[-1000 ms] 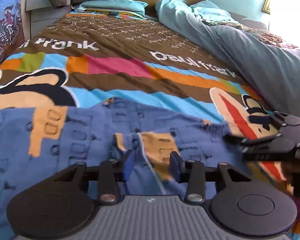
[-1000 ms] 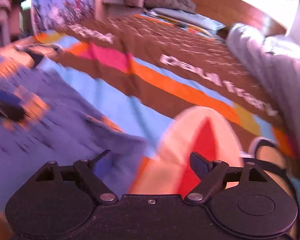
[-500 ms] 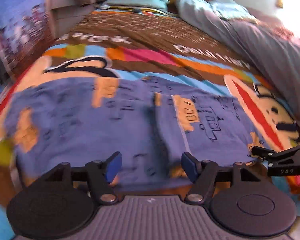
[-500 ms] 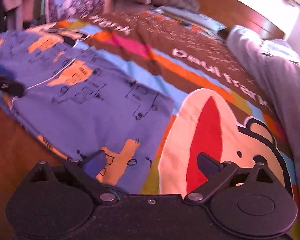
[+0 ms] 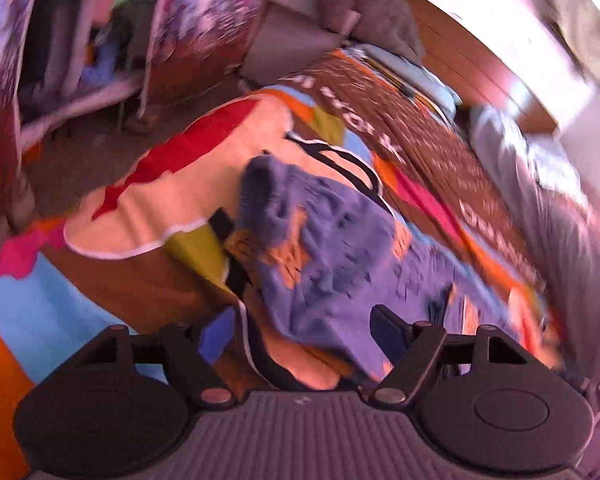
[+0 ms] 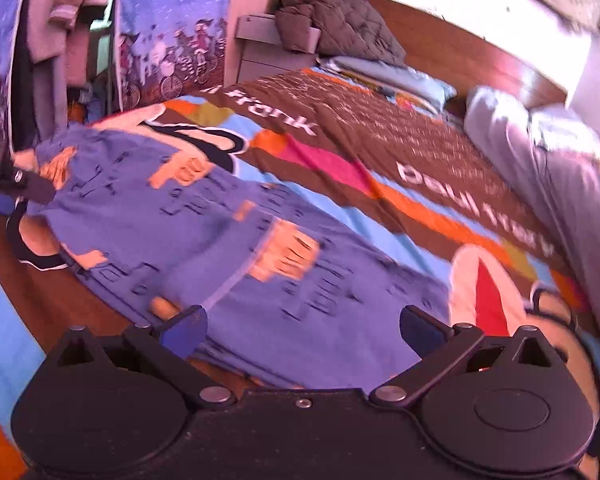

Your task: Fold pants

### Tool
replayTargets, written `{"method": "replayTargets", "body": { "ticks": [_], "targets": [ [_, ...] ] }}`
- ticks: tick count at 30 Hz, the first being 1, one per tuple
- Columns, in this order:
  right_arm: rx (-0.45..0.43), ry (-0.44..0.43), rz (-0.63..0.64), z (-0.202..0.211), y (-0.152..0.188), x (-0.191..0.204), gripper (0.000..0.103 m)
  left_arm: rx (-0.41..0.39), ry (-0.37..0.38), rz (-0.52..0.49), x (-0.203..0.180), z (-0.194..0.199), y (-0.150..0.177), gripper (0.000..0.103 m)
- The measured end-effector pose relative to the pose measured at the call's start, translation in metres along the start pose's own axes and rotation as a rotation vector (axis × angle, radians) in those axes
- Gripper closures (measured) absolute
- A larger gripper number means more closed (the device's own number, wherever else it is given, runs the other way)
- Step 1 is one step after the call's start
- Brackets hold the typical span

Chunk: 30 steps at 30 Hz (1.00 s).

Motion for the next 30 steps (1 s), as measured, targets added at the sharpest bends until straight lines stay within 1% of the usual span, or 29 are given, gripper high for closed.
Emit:
{"method": "replayTargets", "body": {
  "ticks": [3, 4, 5, 6, 7, 9, 10, 12, 14, 16, 18, 19, 21, 24, 28, 29, 30],
  "targets": [
    [-0.011, 0.092, 0.046, -0.009, -0.011, 0.016, 0.001, -0.027, 0.050, 0.104, 0.020, -0.010, -0.013, 0.026],
    [-0.009, 0.098, 0.044, -0.014, -0.012, 0.018, 0.001, -0.035, 0.063, 0.130, 0.026, -0.013, -0.016, 0.028],
    [0.004, 0.096, 0.031, -0.019, -0.012, 0.020, 0.001, -0.046, 0.071, 0.158, 0.032, -0.014, -0.018, 0.033],
    [0.023, 0.088, 0.015, -0.025, -0.008, 0.022, 0.001, -0.071, 0.073, 0.193, 0.040, -0.015, -0.020, 0.042],
    [0.039, 0.080, 0.001, -0.031, -0.005, 0.022, 0.001, -0.090, 0.074, 0.221, 0.046, -0.015, -0.021, 0.046],
    [0.048, 0.075, -0.009, -0.036, 0.000, 0.024, 0.001, -0.098, 0.084, 0.275, 0.056, -0.017, -0.021, 0.060],
    [0.044, 0.076, -0.010, -0.034, 0.001, 0.024, 0.001, -0.105, 0.090, 0.296, 0.059, -0.018, -0.022, 0.062],
    [0.042, 0.077, -0.009, -0.035, 0.001, 0.025, 0.001, -0.133, 0.089, 0.295, 0.059, -0.017, -0.024, 0.065],
    [0.043, 0.082, -0.001, -0.036, 0.002, 0.027, 0.001, -0.179, 0.050, 0.243, 0.053, -0.011, -0.025, 0.065],
    [0.043, 0.090, 0.009, -0.037, 0.003, 0.029, 0.001, -0.210, 0.024, 0.158, 0.043, -0.006, -0.023, 0.065],
    [0.041, 0.099, 0.020, -0.036, 0.004, 0.030, 0.001, -0.196, 0.003, 0.108, 0.036, -0.010, -0.023, 0.063],
    [0.041, 0.105, 0.027, -0.037, 0.004, 0.031, 0.001, -0.181, 0.003, 0.114, 0.036, -0.012, -0.024, 0.062],
    [0.041, 0.115, 0.040, -0.037, 0.004, 0.033, 0.001, -0.153, 0.013, 0.170, 0.043, -0.017, -0.025, 0.062],
    [0.039, 0.124, 0.051, -0.037, 0.004, 0.035, 0.001, -0.135, 0.060, 0.243, 0.052, -0.020, -0.024, 0.063],
    [0.041, 0.119, 0.045, -0.037, 0.004, 0.036, 0.001, -0.105, 0.075, 0.246, 0.054, -0.024, -0.022, 0.062],
    [0.042, 0.118, 0.044, -0.037, 0.004, 0.036, 0.001, -0.094, 0.081, 0.247, 0.054, -0.024, -0.022, 0.064],
    [0.042, 0.117, 0.043, -0.037, 0.005, 0.037, 0.001, -0.086, 0.089, 0.262, 0.055, -0.025, -0.022, 0.071]
  ]
}}
Point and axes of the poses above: each gripper's, at about its wrist camera, not at the fingertips, and z roughly against the way its jaws point, x to its left, y to its underside, the point moved 10 cm from there along -z, roughly the way its jaws point, and after that the axes turned 8 degrees about x, right-handed, at the moved point
